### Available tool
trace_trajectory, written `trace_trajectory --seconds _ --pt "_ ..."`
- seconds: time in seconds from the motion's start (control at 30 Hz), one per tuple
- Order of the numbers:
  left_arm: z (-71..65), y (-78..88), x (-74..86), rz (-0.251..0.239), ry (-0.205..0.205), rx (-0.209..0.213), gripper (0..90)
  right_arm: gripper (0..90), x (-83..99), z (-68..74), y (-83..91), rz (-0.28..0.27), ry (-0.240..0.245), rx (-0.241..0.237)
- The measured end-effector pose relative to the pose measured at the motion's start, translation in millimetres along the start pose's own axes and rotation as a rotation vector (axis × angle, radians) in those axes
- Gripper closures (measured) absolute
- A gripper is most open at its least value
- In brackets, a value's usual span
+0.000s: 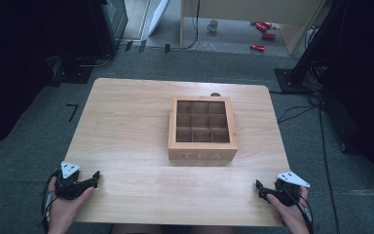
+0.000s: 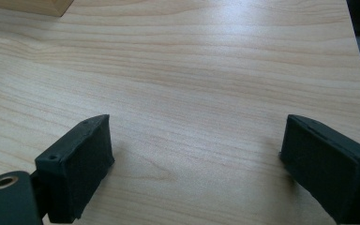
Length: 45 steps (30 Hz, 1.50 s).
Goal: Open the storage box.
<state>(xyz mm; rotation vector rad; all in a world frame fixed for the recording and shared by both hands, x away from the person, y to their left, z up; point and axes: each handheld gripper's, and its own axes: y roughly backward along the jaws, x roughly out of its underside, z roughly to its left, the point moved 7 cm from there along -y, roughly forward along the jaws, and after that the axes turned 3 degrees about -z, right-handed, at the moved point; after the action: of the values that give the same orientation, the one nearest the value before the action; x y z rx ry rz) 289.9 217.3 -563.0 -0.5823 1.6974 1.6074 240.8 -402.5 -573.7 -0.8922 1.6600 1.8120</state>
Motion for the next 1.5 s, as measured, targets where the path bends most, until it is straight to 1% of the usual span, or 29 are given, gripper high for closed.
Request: trace_trajectory --seconds 0.03,0.07,0.1,0.13,0.17,0.23,0.27,0.3,0.57,0.6,0.63,0.67,0.7,0.73,0.8,0.83,0.97,1.1,1.13,1.17,1.2,1.23,1.27,1.3,1.37,1.4,1.43,1.47,1.5 --pt "-1.2 0.5 -1.3 -0.005 -0.011 -0.014 22.9 9.1 -0.1 -0.1 0.0 0.0 0.001 0.0" --pt "-7.5 1.3 -5.1 -0.015 0.009 0.011 22.9 9.1 -0.1 0.0 -0.1 0.0 0.0 0.001" --pt "-7.5 1.3 -5.1 -0.015 0.009 0.011 22.9 9.1 -0.1 0.0 -0.1 0.0 0.0 0.001" --pt "-15.0 1.7 -9.9 -0.027 0.004 0.018 22.9 9.1 -0.5 -0.2 -0.4 -0.002 0.001 0.002" --pt "-15.0 1.7 -9.9 -0.027 0.004 0.018 23.0 9.1 -0.5 -0.2 -0.4 -0.002 0.001 0.002" --pt "-23.4 2.5 -16.0 -0.041 -0.005 0.026 23.0 9.1 -0.9 0.0 -0.9 -0.001 0.001 0.001" --pt "-32.2 3.5 -22.6 -0.056 -0.004 0.048 23.1 9.1 -1.4 0.1 -1.3 -0.002 -0.001 0.005" --pt "-32.2 3.5 -22.6 -0.056 -0.004 0.048 23.2 9.1 -1.4 0.1 -1.3 -0.002 -0.001 0.005" --pt "-65.0 0.6 -41.6 -0.077 -0.021 0.117 23.6 9.5 -4.5 0.2 -2.0 0.008 -0.024 0.0" --pt "-73.5 -0.7 -46.0 -0.078 -0.028 0.136 23.7 9.5 -6.9 1.9 -2.0 0.004 -0.03 -0.005" --pt "-73.5 -0.7 -46.0 -0.078 -0.028 0.136 23.8 9.5 -6.9 1.9 -2.0 0.004 -0.03 -0.005" --pt "-82.9 -1.9 -50.6 -0.08 -0.037 0.155 23.9 9.6 -10.7 4.3 -1.3 -0.005 -0.035 -0.008" --pt "-82.9 -1.9 -50.6 -0.08 -0.037 0.155 23.9 9.6 -10.7 4.3 -1.3 -0.005 -0.035 -0.008" --pt "-92.9 -3.1 -55.1 -0.081 -0.047 0.176 24.0 9.6 -15.5 7.7 0.2 -0.017 -0.039 -0.019" --pt "-103.6 -4.7 -59.4 -0.083 -0.057 0.196 24.1 9.6 -20.7 11.5 1.7 -0.029 -0.043 -0.027" --pt "-103.6 -4.7 -59.4 -0.083 -0.057 0.196 24.1 9.6 -20.7 11.5 1.7 -0.029 -0.043 -0.027" --pt "-125.1 -7.3 -67.9 -0.086 -0.079 0.233 24.1 9.7 -32.3 21.5 3.9 -0.056 -0.039 -0.049" --pt "-145.7 -7.1 -78.0 -0.096 -0.095 0.269 24.6 9.7 -43.9 30.1 5.5 -0.084 -0.052 -0.078" --pt "-155.3 -6.9 -82.8 -0.098 -0.1 0.29 24.7 9.7 -48.5 34.0 5.6 -0.091 -0.048 -0.087" --pt "-155.3 -6.9 -82.8 -0.098 -0.1 0.29 24.7 9.7 -48.5 34.0 5.6 -0.091 -0.048 -0.087" --pt "-165.3 -6.6 -87.0 -0.102 -0.099 0.314 24.8 9.7 -53.9 38.0 5.6 -0.101 -0.043 -0.093" --pt "-165.3 -6.6 -87.0 -0.102 -0.099 0.314 24.9 9.7 -53.9 38.0 5.6 -0.101 -0.043 -0.093" --pt "-174.8 -5.7 -90.1 -0.105 -0.109 0.333 25.0 9.7 -59.5 42.9 5.8 -0.109 -0.046 -0.106" --pt "-174.8 -5.7 -90.1 -0.105 -0.109 0.333 25.1 9.7 -59.5 42.9 5.8 -0.109 -0.046 -0.106" --pt "-184.5 -5.1 -92.8 -0.106 -0.113 0.355 25.2 9.8 -65.2 47.8 6.0 -0.116 -0.044 -0.118" --pt "-193.2 -5.3 -95.6 -0.104 -0.117 0.379 25.6 9.7 -71.1 53.0 6.0 -0.121 -0.041 -0.137" --pt "-193.2 -5.3 -95.6 -0.104 -0.117 0.379 25.8 9.7 -71.1 53.0 6.0 -0.121 -0.041 -0.137" --pt "-200.8 -6.5 -98.6 -0.103 -0.111 0.395 26.3 9.8 -77.9 57.5 6.2 -0.124 -0.04 -0.153" --pt "-200.8 -6.5 -98.6 -0.103 -0.111 0.395 26.9 9.8 -77.9 57.5 6.2 -0.124 -0.04 -0.153"
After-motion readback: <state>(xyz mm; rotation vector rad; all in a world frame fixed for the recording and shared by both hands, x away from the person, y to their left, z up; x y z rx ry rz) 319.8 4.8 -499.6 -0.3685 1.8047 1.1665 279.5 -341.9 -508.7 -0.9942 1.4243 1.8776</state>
